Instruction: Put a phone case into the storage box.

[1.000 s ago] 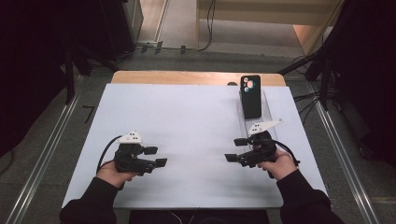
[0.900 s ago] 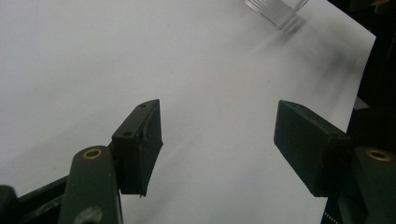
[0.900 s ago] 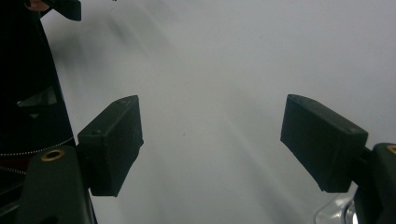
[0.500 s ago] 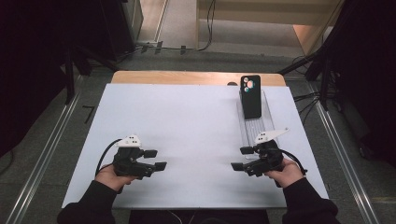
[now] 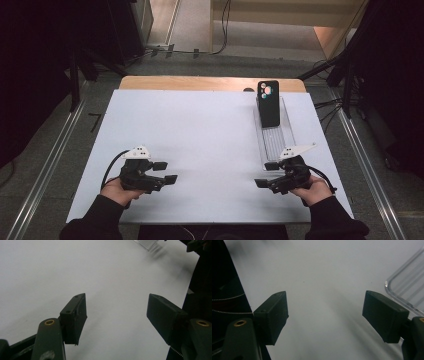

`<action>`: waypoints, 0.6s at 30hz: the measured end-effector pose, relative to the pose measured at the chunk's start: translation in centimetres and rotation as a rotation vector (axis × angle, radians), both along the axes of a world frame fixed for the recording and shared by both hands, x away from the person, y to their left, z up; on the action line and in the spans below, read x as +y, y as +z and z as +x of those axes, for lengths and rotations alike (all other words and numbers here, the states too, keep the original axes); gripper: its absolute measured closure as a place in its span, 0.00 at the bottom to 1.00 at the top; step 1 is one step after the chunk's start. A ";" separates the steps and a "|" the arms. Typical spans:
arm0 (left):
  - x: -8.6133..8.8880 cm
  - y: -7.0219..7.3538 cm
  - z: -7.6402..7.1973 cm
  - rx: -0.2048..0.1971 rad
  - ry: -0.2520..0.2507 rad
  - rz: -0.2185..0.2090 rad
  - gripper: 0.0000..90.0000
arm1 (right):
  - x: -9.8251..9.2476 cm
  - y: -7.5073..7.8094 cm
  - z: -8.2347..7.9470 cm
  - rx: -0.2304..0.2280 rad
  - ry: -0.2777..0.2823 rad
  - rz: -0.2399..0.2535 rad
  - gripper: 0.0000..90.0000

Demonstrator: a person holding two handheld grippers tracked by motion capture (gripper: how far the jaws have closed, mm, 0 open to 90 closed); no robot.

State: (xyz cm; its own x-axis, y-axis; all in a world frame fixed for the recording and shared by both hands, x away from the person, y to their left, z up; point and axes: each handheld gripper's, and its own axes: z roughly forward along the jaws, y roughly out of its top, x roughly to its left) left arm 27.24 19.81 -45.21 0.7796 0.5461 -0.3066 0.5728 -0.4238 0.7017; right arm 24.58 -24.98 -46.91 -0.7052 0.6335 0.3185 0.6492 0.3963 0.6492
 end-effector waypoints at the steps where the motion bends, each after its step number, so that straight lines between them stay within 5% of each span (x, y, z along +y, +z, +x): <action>1: 0.0 0.0 0.0 0.001 0.003 0.001 0.37 | -0.2 0.0 -0.1 0.002 -0.006 0.001 0.21; 11: 0.2 -0.1 0.0 0.001 0.006 -0.002 0.37 | -1.6 -0.5 -0.2 0.016 -0.049 -0.007 0.21; 18: 0.3 -0.2 0.0 0.003 0.005 -0.001 0.37 | -1.6 -0.8 -0.1 0.015 -0.026 -0.014 0.21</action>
State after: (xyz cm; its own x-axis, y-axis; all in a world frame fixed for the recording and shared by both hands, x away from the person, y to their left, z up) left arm 27.29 20.06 -45.46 0.7759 0.5499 -0.3091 0.5769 -0.4205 0.7003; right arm 24.47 -26.62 -47.73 -0.6841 0.6557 0.3196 0.6686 0.3884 0.6341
